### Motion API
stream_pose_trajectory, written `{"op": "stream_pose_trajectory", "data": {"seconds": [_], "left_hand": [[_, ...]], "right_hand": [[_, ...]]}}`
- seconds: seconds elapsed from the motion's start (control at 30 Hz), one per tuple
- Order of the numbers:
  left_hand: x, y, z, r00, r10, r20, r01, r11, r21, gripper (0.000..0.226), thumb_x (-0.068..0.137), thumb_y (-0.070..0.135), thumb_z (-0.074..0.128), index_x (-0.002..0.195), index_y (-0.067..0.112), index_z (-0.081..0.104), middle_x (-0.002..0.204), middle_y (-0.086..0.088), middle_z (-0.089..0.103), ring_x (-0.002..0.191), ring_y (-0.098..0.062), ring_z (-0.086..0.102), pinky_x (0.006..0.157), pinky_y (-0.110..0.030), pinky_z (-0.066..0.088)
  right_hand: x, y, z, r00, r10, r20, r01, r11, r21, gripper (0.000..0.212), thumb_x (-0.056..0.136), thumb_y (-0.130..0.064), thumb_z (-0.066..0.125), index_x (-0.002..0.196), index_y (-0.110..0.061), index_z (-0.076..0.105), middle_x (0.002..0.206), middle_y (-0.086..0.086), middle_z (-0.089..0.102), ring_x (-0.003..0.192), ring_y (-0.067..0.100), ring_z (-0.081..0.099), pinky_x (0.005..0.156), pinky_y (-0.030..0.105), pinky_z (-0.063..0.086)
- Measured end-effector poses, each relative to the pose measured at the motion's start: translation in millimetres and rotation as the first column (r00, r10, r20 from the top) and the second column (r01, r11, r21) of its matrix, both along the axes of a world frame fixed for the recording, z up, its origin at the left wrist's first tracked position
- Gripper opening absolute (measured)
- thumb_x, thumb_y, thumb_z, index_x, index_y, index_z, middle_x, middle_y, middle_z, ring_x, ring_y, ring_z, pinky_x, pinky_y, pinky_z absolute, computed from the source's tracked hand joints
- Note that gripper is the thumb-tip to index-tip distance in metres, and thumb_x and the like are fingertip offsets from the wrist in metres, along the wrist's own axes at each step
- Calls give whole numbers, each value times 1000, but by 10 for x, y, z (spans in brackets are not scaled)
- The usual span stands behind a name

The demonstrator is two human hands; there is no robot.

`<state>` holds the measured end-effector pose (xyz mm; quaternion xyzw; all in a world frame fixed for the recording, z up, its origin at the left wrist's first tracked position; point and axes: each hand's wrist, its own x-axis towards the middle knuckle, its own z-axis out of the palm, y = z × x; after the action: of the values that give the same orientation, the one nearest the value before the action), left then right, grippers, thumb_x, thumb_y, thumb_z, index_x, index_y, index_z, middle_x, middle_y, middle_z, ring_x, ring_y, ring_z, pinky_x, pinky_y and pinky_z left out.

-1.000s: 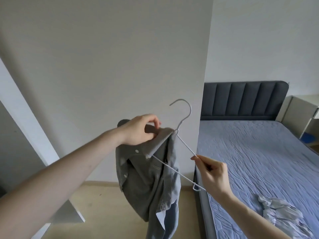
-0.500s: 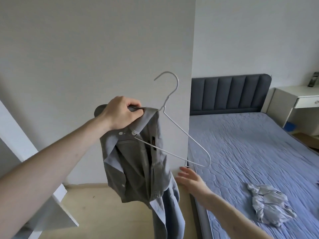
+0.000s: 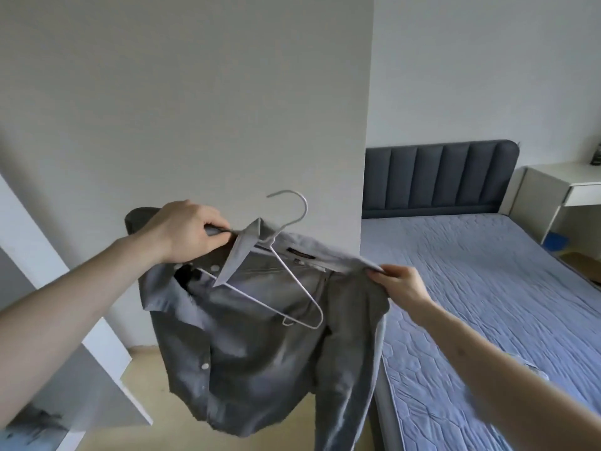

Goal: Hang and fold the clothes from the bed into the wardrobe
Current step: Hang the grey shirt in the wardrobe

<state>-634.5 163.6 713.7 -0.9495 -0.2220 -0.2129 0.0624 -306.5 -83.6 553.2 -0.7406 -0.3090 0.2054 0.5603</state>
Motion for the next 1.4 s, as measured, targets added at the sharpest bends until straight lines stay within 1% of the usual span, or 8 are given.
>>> {"op": "stream_pose_trajectory", "data": {"seconds": [0.1,0.27,0.5,0.63,0.7,0.87,1.0,1.4], "left_hand": [[-44,141,-212,992,129,13,-130,988,80,21,91,46,59,90,34,75,86,15,73,80,-21,67,65,-30,52],[10,234,-351,950,283,132,-232,923,-309,28,95,51,56,83,33,75,75,11,70,78,-23,65,66,-35,51],[149,-38,-331,902,193,385,17,878,-479,26,92,40,59,76,29,77,67,9,69,72,-21,65,68,-36,48],[70,-133,-281,882,162,442,88,866,-493,27,90,41,59,88,26,81,82,9,77,87,-19,72,79,-40,54],[52,-180,-287,879,147,453,123,849,-514,23,92,37,61,91,26,82,86,10,78,89,-18,73,81,-41,55],[97,-313,-288,882,151,446,139,821,-554,20,93,32,62,91,31,81,89,14,79,88,-7,73,80,-31,53],[81,-363,-308,881,239,409,40,823,-566,26,90,37,58,86,24,81,82,9,77,86,-18,73,81,-38,54],[-70,-773,-352,755,607,249,-412,734,-541,26,86,32,48,65,16,45,62,2,55,67,-24,55,59,-36,36]], "right_hand": [[-26,51,567,999,-2,53,-3,995,101,13,83,-32,78,76,-21,80,69,1,72,68,15,60,64,33,45],[-728,96,1232,933,354,70,-361,910,206,28,76,-39,76,73,-13,65,67,3,59,61,16,54,47,25,41],[-1320,73,1092,512,763,395,-644,645,-411,22,93,-40,70,113,-32,64,102,-15,75,84,0,70,77,21,58],[-813,-38,1274,765,293,574,-391,919,53,7,89,-33,73,92,-39,71,83,-18,75,71,4,71,63,19,55],[-462,-27,1364,733,96,673,-280,945,171,15,87,-35,73,99,-42,69,95,-23,72,84,1,67,73,15,50],[103,208,1250,632,350,691,-204,936,-287,21,101,-46,57,120,-40,62,110,-22,63,105,7,54,95,35,44],[147,377,1047,643,417,643,-343,907,-244,39,104,-26,55,67,-17,46,57,4,47,54,10,38,54,26,32],[-807,1070,800,535,654,535,-684,707,-180,35,102,-10,53,68,-7,45,54,-9,41,52,5,37,52,23,31]]}}
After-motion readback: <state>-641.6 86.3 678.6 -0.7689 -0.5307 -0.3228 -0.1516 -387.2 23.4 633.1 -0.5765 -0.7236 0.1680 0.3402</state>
